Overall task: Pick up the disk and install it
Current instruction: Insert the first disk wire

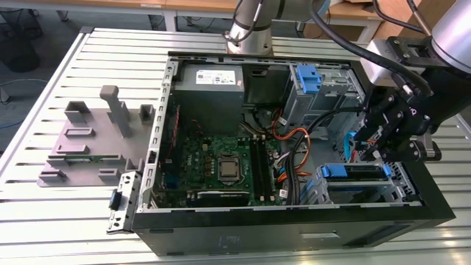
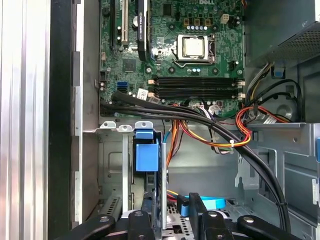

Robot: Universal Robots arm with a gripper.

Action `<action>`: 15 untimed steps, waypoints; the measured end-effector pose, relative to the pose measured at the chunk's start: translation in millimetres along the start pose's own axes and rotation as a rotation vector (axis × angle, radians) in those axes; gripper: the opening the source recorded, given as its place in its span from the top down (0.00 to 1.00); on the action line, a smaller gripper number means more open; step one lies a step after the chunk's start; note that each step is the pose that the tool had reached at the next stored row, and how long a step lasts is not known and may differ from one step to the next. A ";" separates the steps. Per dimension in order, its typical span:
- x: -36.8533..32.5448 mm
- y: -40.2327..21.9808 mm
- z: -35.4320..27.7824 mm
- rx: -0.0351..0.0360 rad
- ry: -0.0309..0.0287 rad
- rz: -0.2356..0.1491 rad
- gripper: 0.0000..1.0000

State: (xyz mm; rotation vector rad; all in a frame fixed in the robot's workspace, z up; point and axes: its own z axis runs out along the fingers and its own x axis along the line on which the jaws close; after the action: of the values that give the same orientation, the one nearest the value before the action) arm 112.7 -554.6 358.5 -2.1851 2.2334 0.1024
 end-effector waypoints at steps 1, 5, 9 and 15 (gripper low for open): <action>-0.5 -0.1 0.5 0.0000 0.0000 0.000 0.58; -2.4 -0.4 2.4 0.0000 -0.0001 0.000 0.58; -4.4 -0.6 3.9 0.0000 0.0003 0.000 0.58; -5.1 -1.5 5.1 0.0002 0.0009 0.002 0.58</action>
State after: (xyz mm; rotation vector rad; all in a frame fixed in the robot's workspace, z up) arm 114.1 -549.3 353.7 -2.1835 2.2359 0.1013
